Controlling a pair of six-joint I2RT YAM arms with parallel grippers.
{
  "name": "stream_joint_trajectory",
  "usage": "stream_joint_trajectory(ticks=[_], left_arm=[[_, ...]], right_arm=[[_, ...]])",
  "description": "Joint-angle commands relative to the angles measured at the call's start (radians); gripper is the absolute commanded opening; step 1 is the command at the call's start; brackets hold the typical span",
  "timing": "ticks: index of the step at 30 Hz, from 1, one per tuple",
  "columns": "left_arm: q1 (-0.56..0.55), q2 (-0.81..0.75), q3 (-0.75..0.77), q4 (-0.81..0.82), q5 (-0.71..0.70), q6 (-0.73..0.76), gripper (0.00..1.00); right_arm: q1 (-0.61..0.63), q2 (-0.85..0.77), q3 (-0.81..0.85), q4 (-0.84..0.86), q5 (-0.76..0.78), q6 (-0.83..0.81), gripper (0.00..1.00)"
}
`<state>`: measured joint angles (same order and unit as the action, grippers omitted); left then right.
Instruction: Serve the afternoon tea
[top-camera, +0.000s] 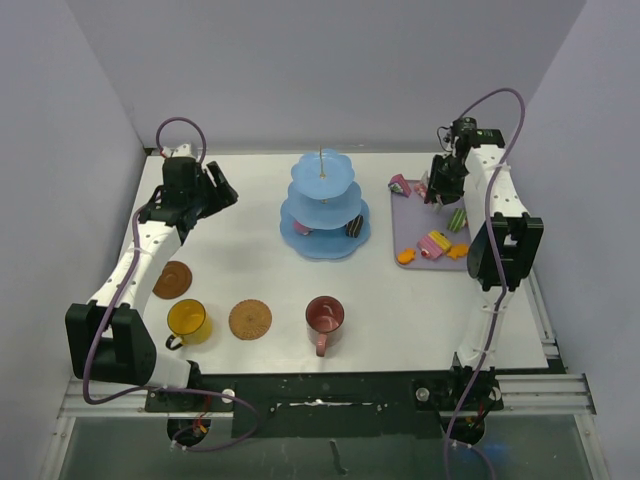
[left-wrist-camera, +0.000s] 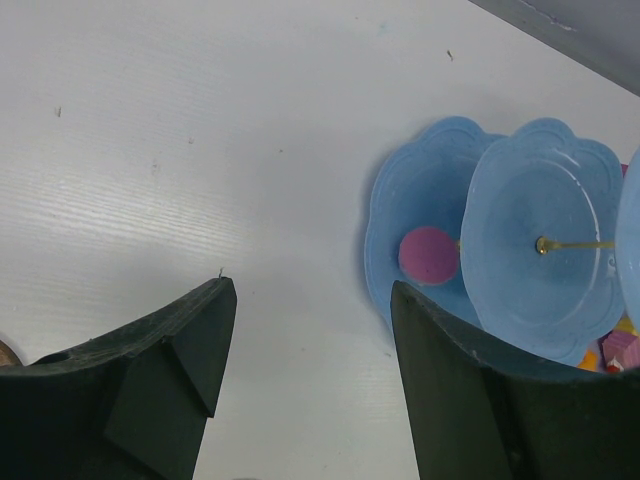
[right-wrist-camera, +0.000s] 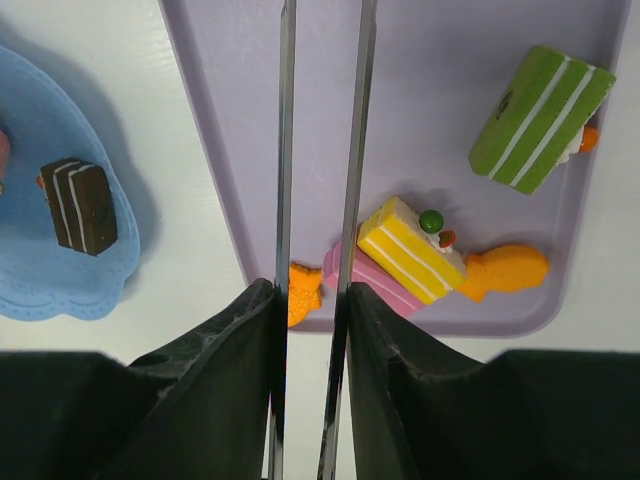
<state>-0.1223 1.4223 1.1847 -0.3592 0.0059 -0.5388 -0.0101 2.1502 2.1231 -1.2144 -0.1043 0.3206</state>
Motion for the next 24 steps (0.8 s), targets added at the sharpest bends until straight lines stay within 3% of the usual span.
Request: stream_joint_trajectory(ticks=[1,5,16,24], left_arm=[[0.007,-0.020,0.029,0.034,0.008,0.005,0.62],[0.007,-0.022,0.024,0.034,0.008,0.005,0.62],[0.007,-0.024,0.015,0.041,0.012,0.001,0.62],[0.006,-0.025,0.010,0.043,0.017,-0.003,0.62]], right_arm=[[0.008,-0.110,-0.062,0.019,0.002,0.002,0.10],[0.009,-0.182,-0.143,0.039,-0.004,0.014,0.05],[0.007,-0.375,-0.333,0.086,-0.022,0.060,0.04],[0.028,-0.487,-0.410,0.100,-0.133,0.107,0.05]])
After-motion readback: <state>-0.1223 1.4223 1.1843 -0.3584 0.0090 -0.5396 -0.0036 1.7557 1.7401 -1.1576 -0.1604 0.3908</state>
